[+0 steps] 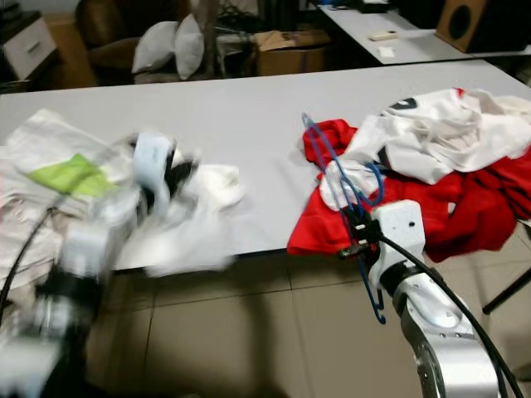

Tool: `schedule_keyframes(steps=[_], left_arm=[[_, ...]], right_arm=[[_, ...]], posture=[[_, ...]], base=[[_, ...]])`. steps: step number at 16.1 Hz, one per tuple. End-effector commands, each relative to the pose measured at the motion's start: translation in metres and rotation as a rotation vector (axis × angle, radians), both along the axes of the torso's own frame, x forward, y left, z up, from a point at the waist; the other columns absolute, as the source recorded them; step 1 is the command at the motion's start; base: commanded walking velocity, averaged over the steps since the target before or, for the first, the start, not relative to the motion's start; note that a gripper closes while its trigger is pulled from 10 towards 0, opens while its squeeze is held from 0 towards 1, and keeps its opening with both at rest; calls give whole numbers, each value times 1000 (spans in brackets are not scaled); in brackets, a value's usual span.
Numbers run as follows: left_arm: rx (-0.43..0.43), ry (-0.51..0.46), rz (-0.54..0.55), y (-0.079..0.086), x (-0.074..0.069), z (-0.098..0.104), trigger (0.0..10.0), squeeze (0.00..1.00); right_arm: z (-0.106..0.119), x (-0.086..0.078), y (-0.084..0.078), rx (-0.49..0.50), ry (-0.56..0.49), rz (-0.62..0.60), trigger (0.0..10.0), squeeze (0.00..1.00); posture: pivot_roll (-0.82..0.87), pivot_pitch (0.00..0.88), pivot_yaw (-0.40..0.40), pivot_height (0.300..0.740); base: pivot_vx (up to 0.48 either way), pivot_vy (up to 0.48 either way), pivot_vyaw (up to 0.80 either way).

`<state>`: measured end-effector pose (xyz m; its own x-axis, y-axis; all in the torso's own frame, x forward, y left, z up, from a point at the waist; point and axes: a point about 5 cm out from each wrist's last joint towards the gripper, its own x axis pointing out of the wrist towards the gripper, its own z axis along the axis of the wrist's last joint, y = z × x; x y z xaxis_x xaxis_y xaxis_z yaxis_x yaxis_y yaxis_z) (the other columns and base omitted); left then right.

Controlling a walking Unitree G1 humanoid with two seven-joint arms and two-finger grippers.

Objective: Hang hanger

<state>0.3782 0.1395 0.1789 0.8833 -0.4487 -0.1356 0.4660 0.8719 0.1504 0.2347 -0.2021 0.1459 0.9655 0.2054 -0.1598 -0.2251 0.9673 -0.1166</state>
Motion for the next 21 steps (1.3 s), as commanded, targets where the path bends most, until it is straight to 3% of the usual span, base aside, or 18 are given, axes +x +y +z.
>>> schedule_keyframes(steps=[1, 2, 3, 5, 7, 8, 9, 12, 16, 17, 18, 20, 21], left_arm=[[11, -40, -46, -4, 9, 17, 0, 0], [19, -76, -80, -11, 19, 35, 0, 0], [-28, -166, -140, -22, 29, 71, 0, 0], [-152, -310, -262, -32, 30, 132, 0, 0], [-107, -326, -294, -28, 31, 143, 0, 0], [-23, -297, -312, -23, 32, 131, 0, 0], [80, -239, -363, -13, 29, 105, 0, 0], [140, -143, -452, 4, 18, 69, 0, 0], [274, 194, -686, 38, -34, -21, 0, 0], [270, 195, -631, 42, -35, -25, 3020, 0], [228, 183, -572, 44, -32, -22, 10000, 0], [123, 141, -494, 41, -29, -11, 10000, 0], [10, 106, -456, 36, -31, -2, 10000, 1000]], right_arm=[[11, 5, -1, 23, -42, -21, 10000, 0], [11, 8, -5, 39, -46, -48, 10000, 0], [11, 10, -10, 0, -48, -62, 10000, 0], [19, 10, -17, 4, -81, -87, 10000, 0], [20, 8, -18, 10, -93, -87, 10000, 0], [22, 5, -15, 11, -99, -54, 10000, 0], [22, -2, -14, 9, -105, -25, 10000, 0], [19, -11, -15, 21, -98, -24, 10000, 0], [14, -14, -7, 18, -75, 20, 10000, 0], [13, -14, -6, 16, -72, 34, 10000, 0], [13, -13, -6, 12, -68, 43, 10000, 0], [13, -12, -5, 11, -64, 49, 10000, 0], [12, -13, -5, 8, -62, 51, 10000, 0]], posture=[[-121, 0, 64, 740], [-127, 0, 74, 740], [-136, 0, 84, 740], [-157, 0, 106, 740], [-165, 0, 113, 740], [-172, 0, 118, 740], [-176, 0, 122, 740], [-177, 0, 120, 740], [-160, 0, 93, 740], [-156, 0, 88, 740], [-151, 0, 81, 740], [-148, 0, 79, 740], [-155, 0, 84, 740]], base=[[0, 0, 0], [0, 0, 0], [0, 0, 0], [0, 0, 0], [0, 0, 0], [0, 0, 0], [0, 0, 0], [0, 0, 0], [0, 0, 0], [0, 0, 0], [0, 0, 0], [0, 0, 0], [0, 0, 0]])
